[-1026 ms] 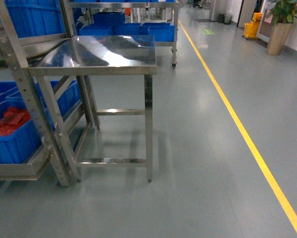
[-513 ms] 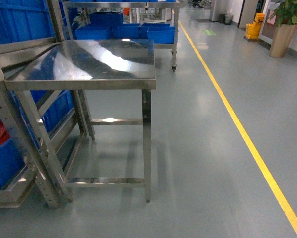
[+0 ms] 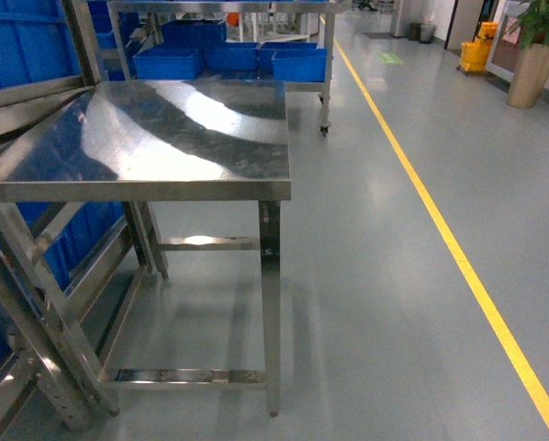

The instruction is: Pick blue part to blue bin on bottom shelf

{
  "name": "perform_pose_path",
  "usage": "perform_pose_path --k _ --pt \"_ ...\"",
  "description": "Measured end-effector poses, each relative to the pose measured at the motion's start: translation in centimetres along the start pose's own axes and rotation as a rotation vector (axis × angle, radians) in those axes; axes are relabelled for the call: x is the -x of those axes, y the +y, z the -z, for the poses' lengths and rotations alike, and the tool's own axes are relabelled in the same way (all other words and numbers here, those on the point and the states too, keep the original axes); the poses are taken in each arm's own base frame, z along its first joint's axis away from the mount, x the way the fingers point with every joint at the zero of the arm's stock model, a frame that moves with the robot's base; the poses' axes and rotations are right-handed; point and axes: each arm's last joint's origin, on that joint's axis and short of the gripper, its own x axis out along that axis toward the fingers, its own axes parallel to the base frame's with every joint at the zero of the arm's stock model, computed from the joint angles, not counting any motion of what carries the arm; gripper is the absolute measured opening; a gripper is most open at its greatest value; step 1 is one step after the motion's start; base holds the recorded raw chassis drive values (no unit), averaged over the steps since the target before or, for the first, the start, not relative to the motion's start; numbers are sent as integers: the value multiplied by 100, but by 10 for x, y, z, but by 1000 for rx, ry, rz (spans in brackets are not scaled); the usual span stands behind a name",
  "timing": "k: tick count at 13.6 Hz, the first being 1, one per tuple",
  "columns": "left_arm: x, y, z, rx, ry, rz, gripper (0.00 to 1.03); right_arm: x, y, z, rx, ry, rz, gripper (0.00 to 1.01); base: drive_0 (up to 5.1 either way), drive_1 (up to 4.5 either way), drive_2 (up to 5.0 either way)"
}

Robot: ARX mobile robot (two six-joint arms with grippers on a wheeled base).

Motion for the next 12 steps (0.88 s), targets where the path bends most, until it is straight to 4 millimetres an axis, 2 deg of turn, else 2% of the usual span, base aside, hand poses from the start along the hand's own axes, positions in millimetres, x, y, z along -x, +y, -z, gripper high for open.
perform_pose_path --k 7,12 --pt "0 0 0 2 -3 2 43 0 0 0 0 1 0 98 8 414 -398" --pt "1 0 -1 4 -5 1 43 0 0 0 0 -1 0 98 -492 254 254"
